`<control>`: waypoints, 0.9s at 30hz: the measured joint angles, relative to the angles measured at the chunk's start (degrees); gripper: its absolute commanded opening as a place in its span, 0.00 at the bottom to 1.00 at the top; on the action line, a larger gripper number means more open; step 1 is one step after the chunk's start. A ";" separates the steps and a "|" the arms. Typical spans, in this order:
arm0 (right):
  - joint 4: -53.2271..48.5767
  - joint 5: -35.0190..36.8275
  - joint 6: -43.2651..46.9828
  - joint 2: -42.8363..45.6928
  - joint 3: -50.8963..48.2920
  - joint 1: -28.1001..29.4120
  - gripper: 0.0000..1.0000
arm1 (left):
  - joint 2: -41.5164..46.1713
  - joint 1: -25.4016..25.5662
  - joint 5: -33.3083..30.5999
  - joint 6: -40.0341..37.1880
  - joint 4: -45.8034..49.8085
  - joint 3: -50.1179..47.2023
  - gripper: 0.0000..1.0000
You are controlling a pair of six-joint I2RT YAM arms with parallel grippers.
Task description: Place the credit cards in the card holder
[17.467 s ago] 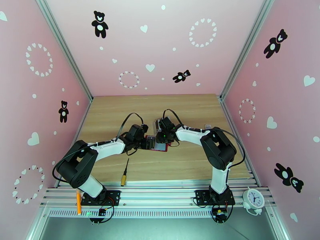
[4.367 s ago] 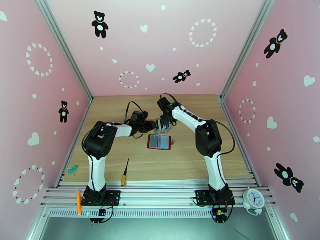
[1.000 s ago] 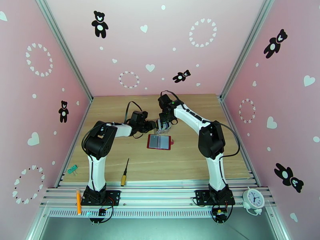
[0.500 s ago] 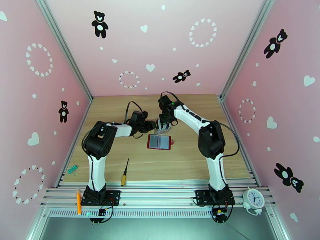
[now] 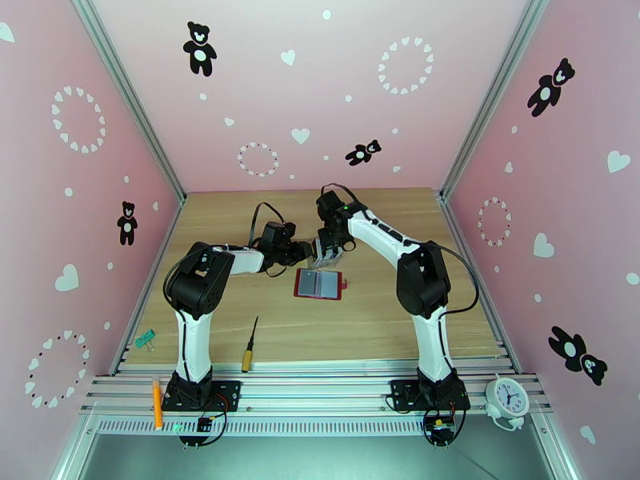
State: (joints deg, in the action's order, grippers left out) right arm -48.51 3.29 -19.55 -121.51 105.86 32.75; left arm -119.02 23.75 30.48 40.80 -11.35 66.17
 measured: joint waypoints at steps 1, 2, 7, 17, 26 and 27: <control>0.00 -0.09 0.04 0.00 0.00 0.02 0.15 | 0.00 0.00 0.00 0.00 0.00 0.00 0.45; 0.00 -0.09 0.02 0.00 0.00 0.00 0.14 | 0.00 0.00 0.00 0.00 0.00 0.00 0.45; -0.07 -0.04 0.07 -0.02 0.00 0.02 0.15 | 0.00 0.00 0.00 0.00 0.00 0.02 0.45; -1.07 -0.07 0.02 -0.04 0.00 0.02 0.14 | 0.00 0.00 0.00 0.00 0.02 0.02 0.45; -1.14 -0.04 0.02 -0.04 -0.02 0.02 0.12 | 0.00 0.00 0.00 0.00 0.20 0.11 0.45; -1.14 -0.04 0.00 -0.07 -0.02 0.02 0.11 | 0.00 0.00 0.00 0.00 0.20 0.11 0.45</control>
State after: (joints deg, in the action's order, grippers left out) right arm -49.65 3.25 -19.55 -121.58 105.84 32.77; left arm -119.02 23.75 30.48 40.80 -11.16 66.28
